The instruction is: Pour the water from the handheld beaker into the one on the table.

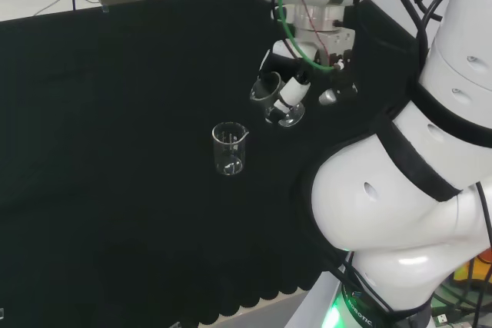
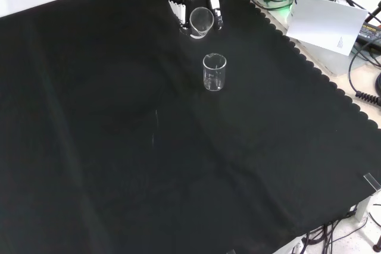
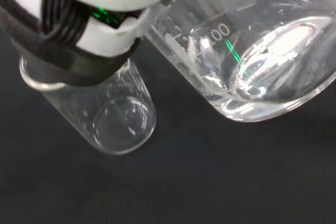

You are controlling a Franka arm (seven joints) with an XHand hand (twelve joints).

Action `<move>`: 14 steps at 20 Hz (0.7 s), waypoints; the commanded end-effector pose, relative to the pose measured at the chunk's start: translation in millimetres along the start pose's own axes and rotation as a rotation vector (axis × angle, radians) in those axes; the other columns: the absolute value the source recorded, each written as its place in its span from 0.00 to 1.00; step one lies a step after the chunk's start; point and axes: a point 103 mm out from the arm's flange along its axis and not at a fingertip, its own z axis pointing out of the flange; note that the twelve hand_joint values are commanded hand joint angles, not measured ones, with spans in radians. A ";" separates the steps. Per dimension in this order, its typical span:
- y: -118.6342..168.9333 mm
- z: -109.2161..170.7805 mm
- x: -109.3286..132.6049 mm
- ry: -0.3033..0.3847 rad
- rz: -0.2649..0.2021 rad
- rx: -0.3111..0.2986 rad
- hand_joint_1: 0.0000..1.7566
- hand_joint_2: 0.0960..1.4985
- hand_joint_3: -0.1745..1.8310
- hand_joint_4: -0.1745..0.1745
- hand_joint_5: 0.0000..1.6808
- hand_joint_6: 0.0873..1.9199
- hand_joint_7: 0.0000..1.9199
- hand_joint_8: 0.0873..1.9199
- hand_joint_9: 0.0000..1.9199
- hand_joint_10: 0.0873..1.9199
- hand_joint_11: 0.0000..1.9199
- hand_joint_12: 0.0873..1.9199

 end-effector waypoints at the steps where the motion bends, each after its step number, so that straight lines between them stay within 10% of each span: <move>1: 13.1 7.1 19.3 -0.109 -0.010 0.111 0.68 0.42 0.36 0.32 0.82 0.19 0.95 0.02 0.99 0.00 0.78 0.24; 14: 23.5 7.1 35.2 -0.302 0.064 0.275 0.69 0.41 0.37 0.20 0.82 0.19 0.95 0.01 0.99 0.00 0.77 0.24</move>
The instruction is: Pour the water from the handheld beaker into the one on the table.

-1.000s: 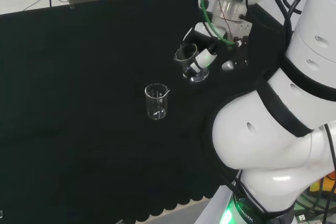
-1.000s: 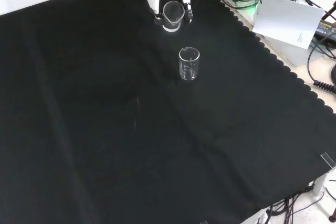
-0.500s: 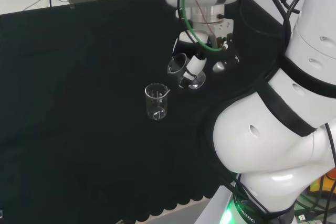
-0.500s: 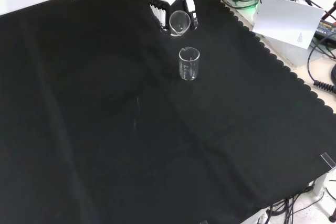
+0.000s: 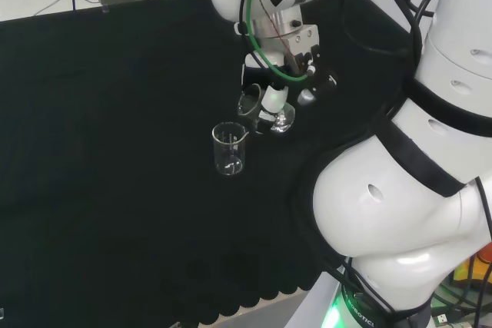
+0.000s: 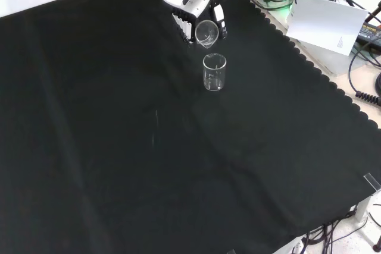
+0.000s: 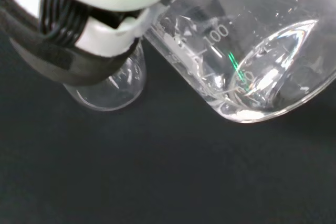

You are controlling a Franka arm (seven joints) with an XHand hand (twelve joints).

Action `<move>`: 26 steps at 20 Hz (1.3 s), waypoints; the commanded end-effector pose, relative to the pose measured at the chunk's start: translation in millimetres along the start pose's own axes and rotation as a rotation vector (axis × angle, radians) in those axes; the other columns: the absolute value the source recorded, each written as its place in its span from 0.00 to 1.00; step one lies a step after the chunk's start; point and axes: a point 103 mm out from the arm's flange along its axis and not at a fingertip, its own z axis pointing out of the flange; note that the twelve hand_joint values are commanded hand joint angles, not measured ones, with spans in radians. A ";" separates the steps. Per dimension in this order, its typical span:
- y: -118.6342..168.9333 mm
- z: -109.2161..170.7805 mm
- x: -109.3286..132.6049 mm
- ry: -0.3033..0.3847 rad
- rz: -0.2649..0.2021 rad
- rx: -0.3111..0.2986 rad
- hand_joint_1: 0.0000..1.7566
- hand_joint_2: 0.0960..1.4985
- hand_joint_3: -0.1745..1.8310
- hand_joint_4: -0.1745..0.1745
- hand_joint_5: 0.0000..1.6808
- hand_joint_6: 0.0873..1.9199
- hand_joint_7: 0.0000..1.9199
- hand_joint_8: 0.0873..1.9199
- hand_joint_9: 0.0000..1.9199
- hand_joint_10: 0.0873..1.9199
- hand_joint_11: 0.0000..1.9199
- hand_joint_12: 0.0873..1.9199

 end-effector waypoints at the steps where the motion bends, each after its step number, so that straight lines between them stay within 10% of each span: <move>1: 4.3 1.9 8.0 -0.123 0.053 0.126 0.69 0.41 0.37 0.19 0.82 0.19 0.95 0.01 0.99 0.00 0.77 0.24; 26: -0.4 -2.7 19.3 -0.214 0.071 0.216 0.69 0.41 0.37 0.16 0.82 0.19 0.95 0.02 0.99 0.00 0.77 0.24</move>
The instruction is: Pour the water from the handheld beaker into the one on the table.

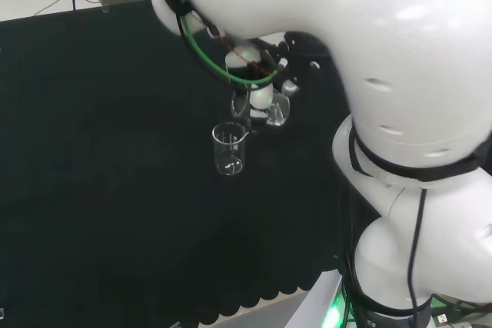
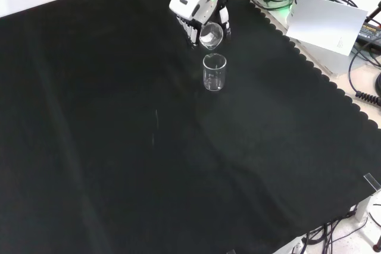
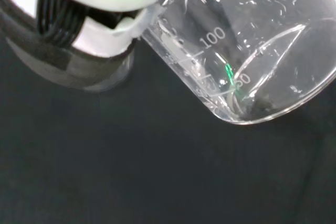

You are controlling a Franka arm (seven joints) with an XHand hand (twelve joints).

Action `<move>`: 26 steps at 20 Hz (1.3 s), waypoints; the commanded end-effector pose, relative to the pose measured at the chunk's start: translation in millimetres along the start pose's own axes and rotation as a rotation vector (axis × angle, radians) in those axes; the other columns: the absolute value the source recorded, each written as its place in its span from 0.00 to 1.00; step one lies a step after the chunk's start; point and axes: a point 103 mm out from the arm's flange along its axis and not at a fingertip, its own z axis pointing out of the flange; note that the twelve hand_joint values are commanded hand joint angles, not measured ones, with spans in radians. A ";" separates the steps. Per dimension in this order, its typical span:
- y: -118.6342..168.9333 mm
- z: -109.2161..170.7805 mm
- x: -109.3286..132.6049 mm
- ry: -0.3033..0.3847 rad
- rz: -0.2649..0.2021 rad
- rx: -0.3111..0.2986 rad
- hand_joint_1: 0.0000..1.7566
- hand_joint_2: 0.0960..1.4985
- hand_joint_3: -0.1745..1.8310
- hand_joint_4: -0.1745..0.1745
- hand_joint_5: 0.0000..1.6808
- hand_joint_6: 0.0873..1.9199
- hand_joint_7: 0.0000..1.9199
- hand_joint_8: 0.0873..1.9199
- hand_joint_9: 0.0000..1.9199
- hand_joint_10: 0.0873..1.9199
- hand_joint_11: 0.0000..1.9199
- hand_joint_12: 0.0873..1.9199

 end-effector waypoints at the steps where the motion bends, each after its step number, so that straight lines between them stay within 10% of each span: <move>1: -0.6 15.5 0.2 -0.015 0.022 0.074 0.69 0.41 0.37 0.16 0.82 0.19 0.95 0.02 0.99 0.00 0.77 0.24; 26: 3.0 -6.1 24.2 -0.213 0.035 0.111 0.69 0.41 0.38 0.16 0.82 0.20 0.95 0.02 0.99 0.00 0.78 0.24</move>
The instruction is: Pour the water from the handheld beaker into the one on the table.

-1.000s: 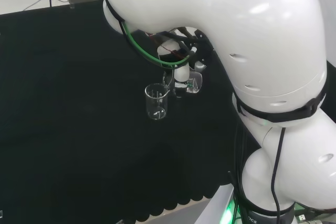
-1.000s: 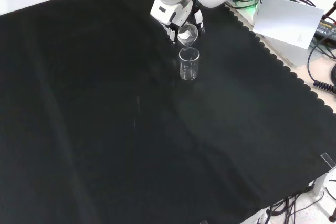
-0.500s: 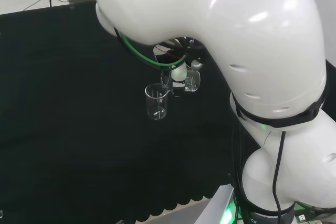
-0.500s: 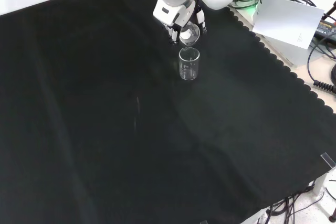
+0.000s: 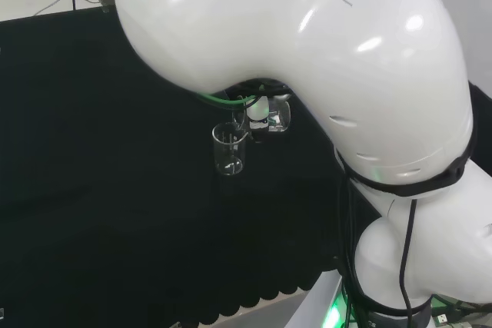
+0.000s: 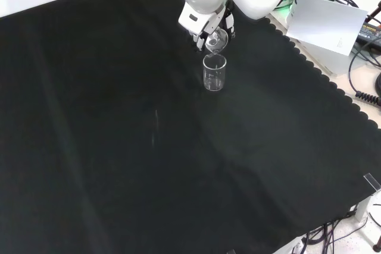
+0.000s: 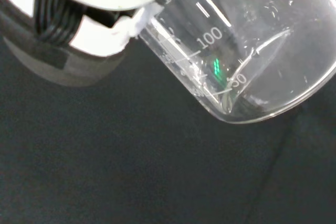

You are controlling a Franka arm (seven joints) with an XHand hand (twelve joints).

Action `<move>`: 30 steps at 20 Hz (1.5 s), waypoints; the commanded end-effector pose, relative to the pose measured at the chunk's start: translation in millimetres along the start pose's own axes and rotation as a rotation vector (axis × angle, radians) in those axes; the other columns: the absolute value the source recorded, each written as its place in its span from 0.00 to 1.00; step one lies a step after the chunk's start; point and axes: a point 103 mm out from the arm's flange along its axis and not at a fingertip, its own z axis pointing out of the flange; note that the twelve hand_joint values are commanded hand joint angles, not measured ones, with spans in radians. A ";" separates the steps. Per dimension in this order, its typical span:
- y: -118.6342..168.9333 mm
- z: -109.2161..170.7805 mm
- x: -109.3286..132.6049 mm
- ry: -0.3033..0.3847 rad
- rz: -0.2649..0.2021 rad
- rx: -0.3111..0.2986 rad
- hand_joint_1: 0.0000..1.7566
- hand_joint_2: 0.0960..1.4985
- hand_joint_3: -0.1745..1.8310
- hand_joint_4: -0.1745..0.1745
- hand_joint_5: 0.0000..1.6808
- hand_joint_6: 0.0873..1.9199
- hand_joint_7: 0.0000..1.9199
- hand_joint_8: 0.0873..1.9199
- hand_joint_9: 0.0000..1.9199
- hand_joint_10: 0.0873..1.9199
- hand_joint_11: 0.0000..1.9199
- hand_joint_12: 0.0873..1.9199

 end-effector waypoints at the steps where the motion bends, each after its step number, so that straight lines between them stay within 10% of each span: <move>1: 2.2 -5.7 6.0 -0.059 0.017 0.022 0.69 0.41 0.38 0.16 0.82 0.20 0.95 0.02 0.99 0.00 0.78 0.24; 30: 6.1 -20.9 15.7 -0.204 0.102 0.111 0.69 0.41 0.38 0.19 0.82 0.20 0.95 0.02 0.99 0.00 0.78 0.24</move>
